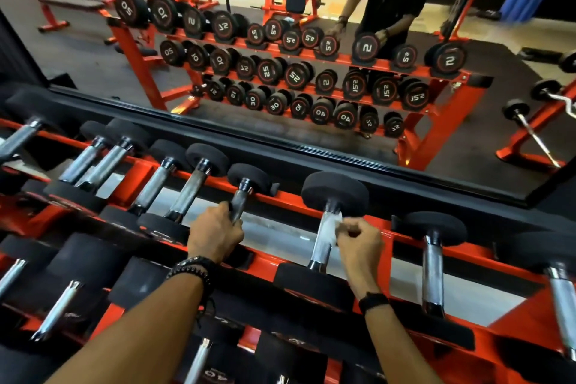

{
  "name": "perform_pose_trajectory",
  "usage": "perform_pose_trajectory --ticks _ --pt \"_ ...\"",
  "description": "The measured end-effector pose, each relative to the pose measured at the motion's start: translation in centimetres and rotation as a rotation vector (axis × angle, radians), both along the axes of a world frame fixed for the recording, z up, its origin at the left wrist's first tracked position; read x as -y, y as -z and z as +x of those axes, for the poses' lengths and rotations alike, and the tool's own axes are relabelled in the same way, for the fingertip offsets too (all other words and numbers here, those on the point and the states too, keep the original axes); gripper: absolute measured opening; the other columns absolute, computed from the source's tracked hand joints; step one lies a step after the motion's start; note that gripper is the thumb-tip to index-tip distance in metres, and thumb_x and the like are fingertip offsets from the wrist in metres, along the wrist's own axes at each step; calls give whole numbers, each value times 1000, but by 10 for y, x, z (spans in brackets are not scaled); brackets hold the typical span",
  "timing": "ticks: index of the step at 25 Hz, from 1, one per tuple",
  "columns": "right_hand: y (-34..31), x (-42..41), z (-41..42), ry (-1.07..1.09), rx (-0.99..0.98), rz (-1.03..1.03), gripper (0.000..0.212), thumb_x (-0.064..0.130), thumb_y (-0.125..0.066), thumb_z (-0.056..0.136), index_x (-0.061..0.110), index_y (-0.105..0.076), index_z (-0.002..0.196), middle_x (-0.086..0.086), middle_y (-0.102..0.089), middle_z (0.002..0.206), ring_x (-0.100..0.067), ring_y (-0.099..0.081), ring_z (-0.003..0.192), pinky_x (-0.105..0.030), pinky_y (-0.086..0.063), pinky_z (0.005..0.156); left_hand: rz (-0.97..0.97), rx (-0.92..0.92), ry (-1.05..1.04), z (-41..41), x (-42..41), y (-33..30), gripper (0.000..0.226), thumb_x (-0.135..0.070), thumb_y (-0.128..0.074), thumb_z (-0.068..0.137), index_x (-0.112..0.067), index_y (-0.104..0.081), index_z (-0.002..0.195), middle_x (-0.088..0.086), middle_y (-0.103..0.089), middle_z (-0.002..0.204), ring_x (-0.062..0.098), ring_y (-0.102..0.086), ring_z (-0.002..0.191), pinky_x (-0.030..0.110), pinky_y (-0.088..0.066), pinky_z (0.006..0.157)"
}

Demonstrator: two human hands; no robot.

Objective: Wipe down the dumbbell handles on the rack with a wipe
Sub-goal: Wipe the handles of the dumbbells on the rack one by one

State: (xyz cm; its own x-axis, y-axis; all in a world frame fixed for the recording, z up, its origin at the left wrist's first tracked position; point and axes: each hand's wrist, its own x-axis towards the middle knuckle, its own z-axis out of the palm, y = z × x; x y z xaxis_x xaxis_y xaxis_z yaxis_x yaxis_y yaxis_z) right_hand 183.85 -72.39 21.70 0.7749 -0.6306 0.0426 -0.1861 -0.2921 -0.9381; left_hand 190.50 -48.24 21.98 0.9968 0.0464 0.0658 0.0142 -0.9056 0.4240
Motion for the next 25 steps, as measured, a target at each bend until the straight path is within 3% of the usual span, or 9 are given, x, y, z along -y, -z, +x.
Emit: perform_pose_trajectory --ticks 4,9,11,16,19,22,25 --pt "5 2 -23 -49 -30 60 17 13 -83 75 20 -68 77 4 -71 77 -16 -68 76 -32 -57 71 -18 -4 -2 0 0 -1 27 -33 -64 88 -9 -59 99 13 -65 93 36 -64 87 42 -52 74" --pt "-2 -5 -37 -175 -43 -9 16 11 -84 72 20 -71 74 7 -71 76 -8 -67 75 -12 -50 65 -12 3 6 0 0 -1 27 -34 -64 88 -10 -60 99 11 -65 92 34 -64 86 42 -53 74" --pt "-4 -1 -25 -156 0 -38 15 6 -82 74 18 -72 72 7 -71 73 -10 -68 72 -10 -49 62 -10 -1 12 1 -1 0 27 -35 -64 88 -10 -59 98 10 -65 91 33 -64 84 40 -52 73" --pt "-8 4 7 -55 121 -88 19 -1 -75 79 18 -73 82 8 -70 80 -11 -68 78 -32 -58 76 -12 8 19 0 -3 -1 26 -35 -64 87 -11 -58 95 10 -65 90 34 -64 83 38 -49 71" --pt "8 2 -16 -135 7 -92 21 -4 -74 78 16 -74 84 8 -72 83 -12 -69 77 -32 -59 73 -19 9 10 0 -3 0 26 -35 -64 87 -11 -60 97 11 -66 92 34 -64 85 39 -49 71" --pt "8 5 -24 -164 -124 106 25 -7 -72 79 18 -74 76 -2 -74 82 -21 -72 70 -38 -61 67 -25 5 3 0 -3 1 27 -35 -64 87 -10 -60 98 12 -65 94 35 -64 87 38 -48 70" --pt "-6 9 0 -38 -6 179 14 -1 -73 82 12 -72 77 -7 -73 79 -18 -69 68 -26 -57 61 -20 2 3 -1 -3 0 27 -35 -63 88 -10 -60 100 13 -63 97 35 -63 88 36 -43 69"
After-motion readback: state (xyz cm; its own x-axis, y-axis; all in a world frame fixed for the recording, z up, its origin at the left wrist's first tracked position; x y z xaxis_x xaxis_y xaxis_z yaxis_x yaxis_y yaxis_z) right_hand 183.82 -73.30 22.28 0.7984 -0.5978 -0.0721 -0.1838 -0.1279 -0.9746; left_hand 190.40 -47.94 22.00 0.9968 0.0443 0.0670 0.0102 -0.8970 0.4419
